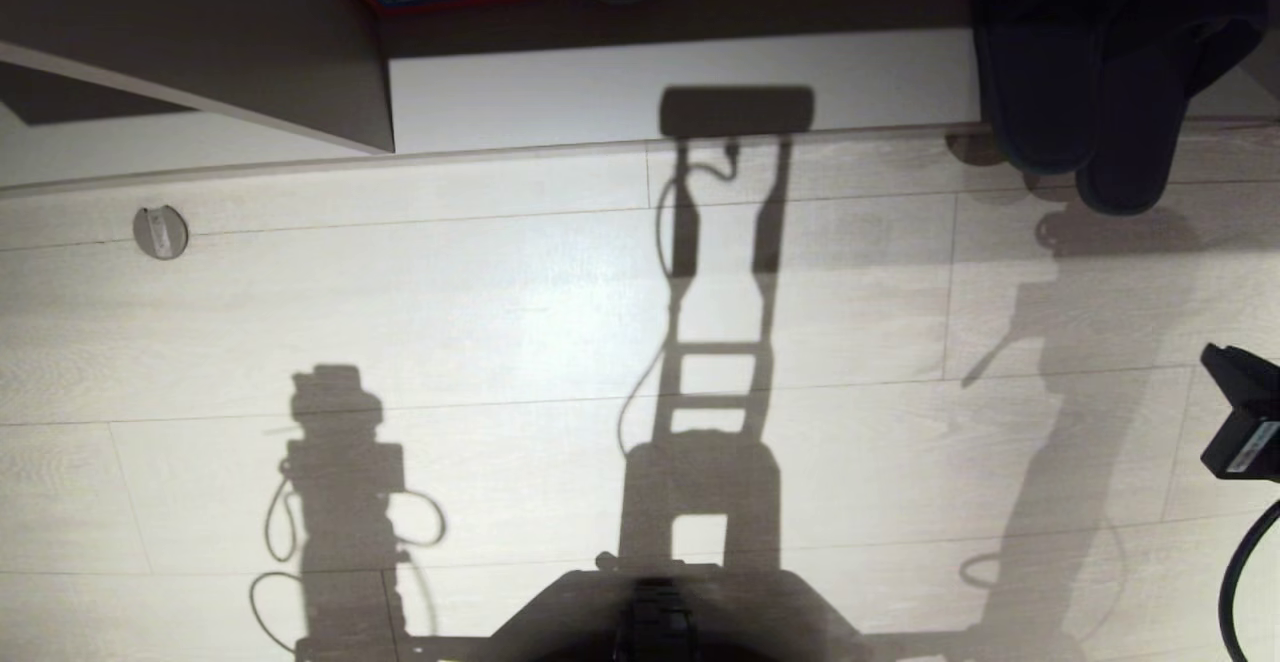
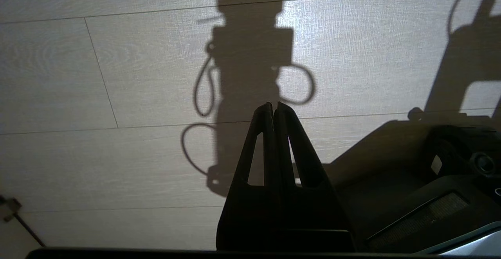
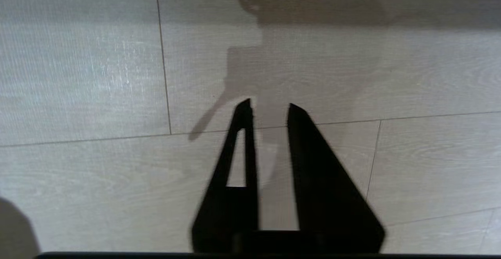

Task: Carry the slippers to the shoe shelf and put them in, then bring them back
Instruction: Pick up the slippers in the shoe cabinet

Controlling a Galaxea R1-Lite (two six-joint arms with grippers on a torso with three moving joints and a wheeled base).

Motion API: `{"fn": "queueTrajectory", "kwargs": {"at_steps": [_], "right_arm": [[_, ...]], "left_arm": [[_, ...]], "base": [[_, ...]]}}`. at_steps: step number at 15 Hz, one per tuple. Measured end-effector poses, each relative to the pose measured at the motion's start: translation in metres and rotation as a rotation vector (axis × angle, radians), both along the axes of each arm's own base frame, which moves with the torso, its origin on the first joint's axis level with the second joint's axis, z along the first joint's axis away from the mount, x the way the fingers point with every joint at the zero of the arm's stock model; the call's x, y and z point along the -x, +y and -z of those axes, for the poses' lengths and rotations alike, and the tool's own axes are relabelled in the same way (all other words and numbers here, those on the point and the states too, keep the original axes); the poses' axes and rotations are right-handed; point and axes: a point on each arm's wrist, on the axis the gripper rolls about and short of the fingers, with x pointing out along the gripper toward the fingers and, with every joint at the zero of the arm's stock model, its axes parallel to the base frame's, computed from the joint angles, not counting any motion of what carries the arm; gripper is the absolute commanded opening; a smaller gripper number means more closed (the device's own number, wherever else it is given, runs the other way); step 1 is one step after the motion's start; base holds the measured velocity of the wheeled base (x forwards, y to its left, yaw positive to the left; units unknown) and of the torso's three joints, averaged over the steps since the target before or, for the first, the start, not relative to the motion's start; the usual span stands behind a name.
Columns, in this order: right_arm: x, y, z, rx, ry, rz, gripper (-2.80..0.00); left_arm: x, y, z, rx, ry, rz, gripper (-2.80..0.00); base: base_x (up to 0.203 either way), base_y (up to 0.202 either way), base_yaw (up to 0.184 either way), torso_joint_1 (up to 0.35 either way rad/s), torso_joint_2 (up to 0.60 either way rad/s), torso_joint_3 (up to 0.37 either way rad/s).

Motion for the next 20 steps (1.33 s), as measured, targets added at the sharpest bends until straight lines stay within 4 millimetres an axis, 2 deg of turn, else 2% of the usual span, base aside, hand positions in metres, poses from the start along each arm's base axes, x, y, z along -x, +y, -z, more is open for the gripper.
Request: {"fn": "queueTrajectory", "kwargs": {"at_steps": [4, 13, 20], "right_arm": [[-0.008, -0.001, -0.001, 0.005, -0.029, -0.003, 0.0], [-0.028, -0.004, -0.015, 0.021, -0.257, 0.0, 0.0], [-0.051, -0.008, -0.014, 0.018, -0.244, 0.002, 0.0]], "left_arm": [[0.0, 0.0, 0.0, -0.001, 0.0, 0.0, -2.8], [0.0, 0.0, 0.0, -0.001, 0.0, 0.0, -2.8], [0.0, 0.0, 0.0, -0.001, 0.0, 0.0, -2.8]], "base": [[0.0, 0.0, 0.0, 0.0, 0.0, 0.0], [0.0, 0.0, 0.0, 0.0, 0.0, 0.0], [0.0, 0.0, 0.0, 0.0, 0.0, 0.0]]}}
